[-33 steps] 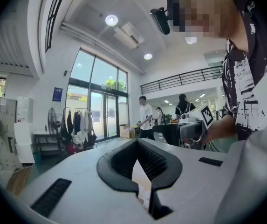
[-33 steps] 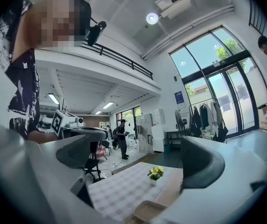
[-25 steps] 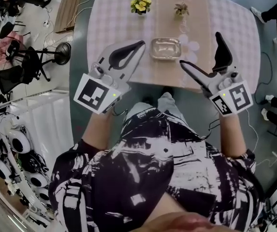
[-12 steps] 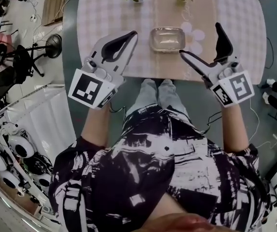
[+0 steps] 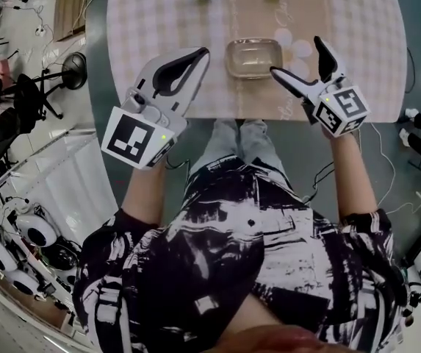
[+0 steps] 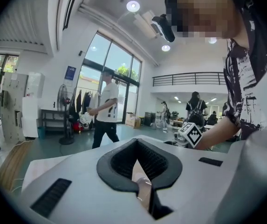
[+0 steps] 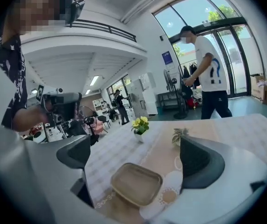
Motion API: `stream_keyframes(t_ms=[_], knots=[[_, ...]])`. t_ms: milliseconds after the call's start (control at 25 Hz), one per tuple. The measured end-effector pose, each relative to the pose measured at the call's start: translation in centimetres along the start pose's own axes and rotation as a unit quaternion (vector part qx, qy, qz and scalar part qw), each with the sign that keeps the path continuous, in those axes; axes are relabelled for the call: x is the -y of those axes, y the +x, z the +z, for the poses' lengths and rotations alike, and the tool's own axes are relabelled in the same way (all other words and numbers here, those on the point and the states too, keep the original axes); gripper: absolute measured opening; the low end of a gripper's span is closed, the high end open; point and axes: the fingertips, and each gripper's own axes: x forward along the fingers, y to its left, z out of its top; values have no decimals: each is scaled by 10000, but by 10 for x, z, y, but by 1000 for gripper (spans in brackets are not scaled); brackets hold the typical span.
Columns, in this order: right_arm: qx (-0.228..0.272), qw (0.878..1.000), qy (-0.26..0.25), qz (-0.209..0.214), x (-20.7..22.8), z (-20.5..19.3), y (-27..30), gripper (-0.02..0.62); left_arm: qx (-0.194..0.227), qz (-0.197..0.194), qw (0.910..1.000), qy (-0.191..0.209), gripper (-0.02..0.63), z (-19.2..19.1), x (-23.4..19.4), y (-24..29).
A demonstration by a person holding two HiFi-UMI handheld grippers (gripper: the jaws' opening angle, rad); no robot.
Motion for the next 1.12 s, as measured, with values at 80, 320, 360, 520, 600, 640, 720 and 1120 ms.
stream_keyframes(t_ms=[80,320,360,520,600,640,720,1120], knots=[[-226,9995,212,22,10,-25,10,574,-27,-4,10000,-20,0,-3,-2,-1],[-766,9905,1146,17,39,-92,29,572,-109,-13,9999,-81,0,-11,-4,-2],[-814,9880,1316,21,43,-99,30,572,-115,-12,9999,-93,0,-11,-4,-2],[-1051,9793,1724,113,53,-122,37,569,-142,-5,9998,-122,0,-14,-6,-3],[-1164,9763,1813,188,55,-130,39,543,-161,-5,9998,-135,0,-16,-7,-3],[-1213,9749,1856,225,56,-133,40,522,-172,-4,9998,-140,0,-17,-7,-3],[-1304,9715,1957,285,58,-139,42,462,-189,-1,9997,-145,0,-19,-7,-2],[-1618,9578,2343,407,68,-159,43,156,-244,-11,9996,-145,0,-18,-5,0]])
